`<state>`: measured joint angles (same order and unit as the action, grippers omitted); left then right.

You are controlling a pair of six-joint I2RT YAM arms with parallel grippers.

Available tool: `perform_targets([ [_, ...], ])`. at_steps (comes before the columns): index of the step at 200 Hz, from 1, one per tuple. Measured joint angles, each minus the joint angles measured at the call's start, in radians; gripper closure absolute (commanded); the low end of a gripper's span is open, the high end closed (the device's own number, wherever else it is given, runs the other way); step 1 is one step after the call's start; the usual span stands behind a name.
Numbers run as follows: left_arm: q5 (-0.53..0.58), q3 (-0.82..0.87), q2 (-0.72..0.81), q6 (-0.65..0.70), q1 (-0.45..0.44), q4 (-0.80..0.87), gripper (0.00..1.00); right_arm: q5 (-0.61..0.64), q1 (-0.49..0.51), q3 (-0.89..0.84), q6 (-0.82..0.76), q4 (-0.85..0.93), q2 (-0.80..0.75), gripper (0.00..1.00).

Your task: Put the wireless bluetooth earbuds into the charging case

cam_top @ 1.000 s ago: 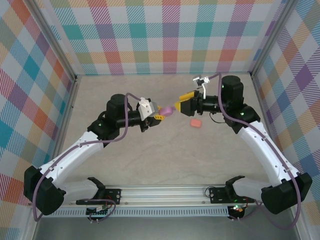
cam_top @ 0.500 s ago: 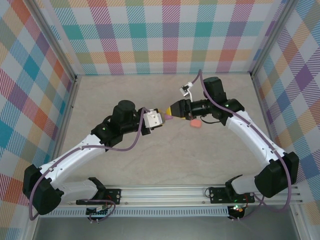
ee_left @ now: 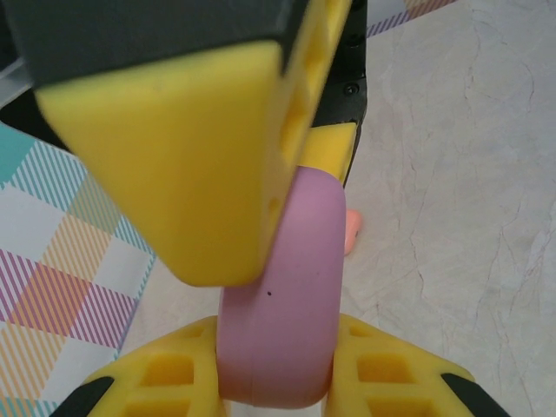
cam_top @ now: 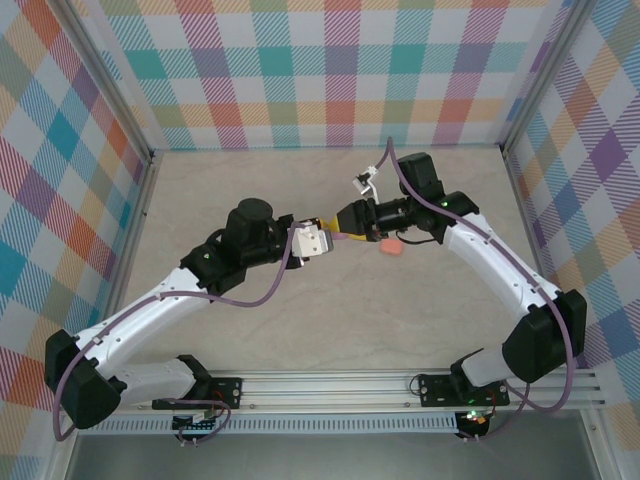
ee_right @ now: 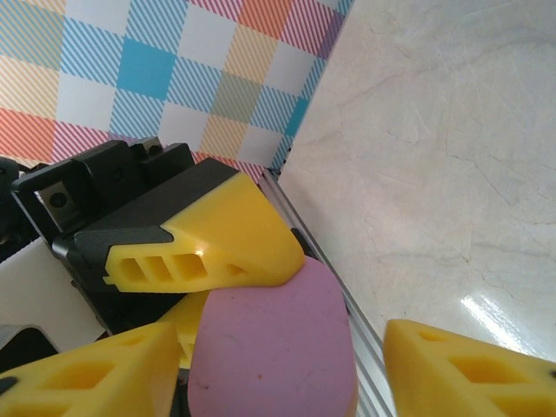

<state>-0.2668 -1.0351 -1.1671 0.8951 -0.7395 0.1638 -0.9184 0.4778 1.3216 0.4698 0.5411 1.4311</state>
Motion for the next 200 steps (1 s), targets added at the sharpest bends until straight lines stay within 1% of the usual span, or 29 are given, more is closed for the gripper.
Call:
perform_targets([
  [29,0.0,-0.016,0.0,0.011,0.0,0.024,0.87,-0.01,0.002,0.013,-0.016,0.028,0.002,0.4],
  [93,0.0,-0.029,0.0,0.015,-0.003,0.074,0.86,-0.01,0.008,0.053,-0.072,0.109,0.012,0.41],
  [145,0.018,-0.069,-0.005,0.015,-0.005,0.117,0.85,-0.014,0.016,0.121,-0.122,0.198,0.076,0.41],
  [152,0.023,-0.069,-0.005,0.015,-0.005,0.123,0.85,-0.014,0.019,0.126,-0.129,0.206,0.083,0.43],
  [161,0.024,-0.069,-0.005,0.015,-0.005,0.128,0.85,-0.014,0.023,0.127,-0.137,0.214,0.089,0.47],
  [174,0.026,-0.069,-0.005,0.015,-0.005,0.139,0.84,-0.016,0.028,0.128,-0.147,0.224,0.09,0.58],
  [181,0.025,-0.069,-0.005,0.015,-0.005,0.147,0.83,-0.013,0.028,0.132,-0.154,0.229,0.09,0.63],
  [190,0.026,-0.069,-0.005,0.014,-0.005,0.152,0.8,-0.01,0.029,0.133,-0.169,0.233,0.09,0.67],
  [200,0.029,-0.069,-0.005,0.013,-0.005,0.151,0.69,-0.007,0.029,0.134,-0.174,0.237,0.09,0.71],
])
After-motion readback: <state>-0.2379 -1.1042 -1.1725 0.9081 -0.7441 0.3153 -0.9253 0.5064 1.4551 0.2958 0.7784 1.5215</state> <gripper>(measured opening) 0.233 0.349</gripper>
